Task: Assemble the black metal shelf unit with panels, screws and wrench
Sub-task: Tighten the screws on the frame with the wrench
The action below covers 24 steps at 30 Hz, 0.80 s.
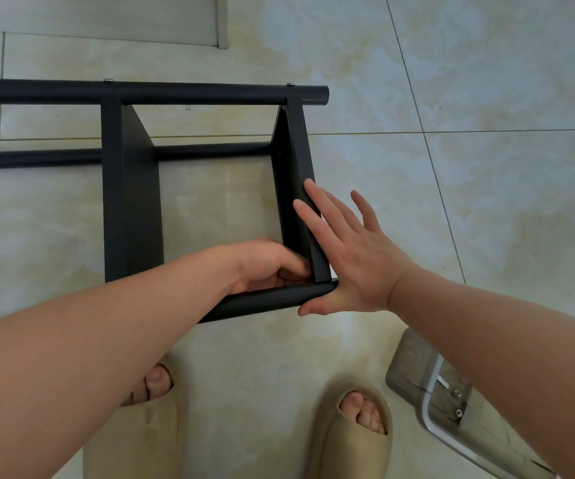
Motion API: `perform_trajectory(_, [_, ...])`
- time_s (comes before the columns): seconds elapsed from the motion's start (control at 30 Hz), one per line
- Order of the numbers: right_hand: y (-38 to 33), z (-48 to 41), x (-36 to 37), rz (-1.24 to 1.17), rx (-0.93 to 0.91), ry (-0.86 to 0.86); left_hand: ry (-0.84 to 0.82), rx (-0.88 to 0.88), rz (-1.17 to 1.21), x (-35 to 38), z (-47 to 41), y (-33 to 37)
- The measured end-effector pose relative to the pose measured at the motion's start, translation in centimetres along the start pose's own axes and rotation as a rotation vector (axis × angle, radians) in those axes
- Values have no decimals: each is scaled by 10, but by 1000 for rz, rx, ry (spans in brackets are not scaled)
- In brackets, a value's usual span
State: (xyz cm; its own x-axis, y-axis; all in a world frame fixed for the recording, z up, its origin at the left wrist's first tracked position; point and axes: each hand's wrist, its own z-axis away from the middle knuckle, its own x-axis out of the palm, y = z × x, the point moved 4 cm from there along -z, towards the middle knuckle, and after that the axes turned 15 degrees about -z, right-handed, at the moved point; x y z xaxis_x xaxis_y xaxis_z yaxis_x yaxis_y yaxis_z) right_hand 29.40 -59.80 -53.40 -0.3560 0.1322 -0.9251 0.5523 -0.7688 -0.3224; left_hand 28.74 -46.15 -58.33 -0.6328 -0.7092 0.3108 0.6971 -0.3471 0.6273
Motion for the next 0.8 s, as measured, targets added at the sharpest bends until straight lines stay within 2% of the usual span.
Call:
perform_trajectory(0.23, [-1, 0, -2, 77, -43, 36, 67, 20, -63, -1, -3, -1])
perform_trajectory(0.37, [-2, -1, -3, 104, -103, 55, 57, 24, -65, -2, -5, -2])
perform_trajectory(0.8, [-1, -1, -3, 57, -99, 77, -30, 28, 0, 1, -1, 1])
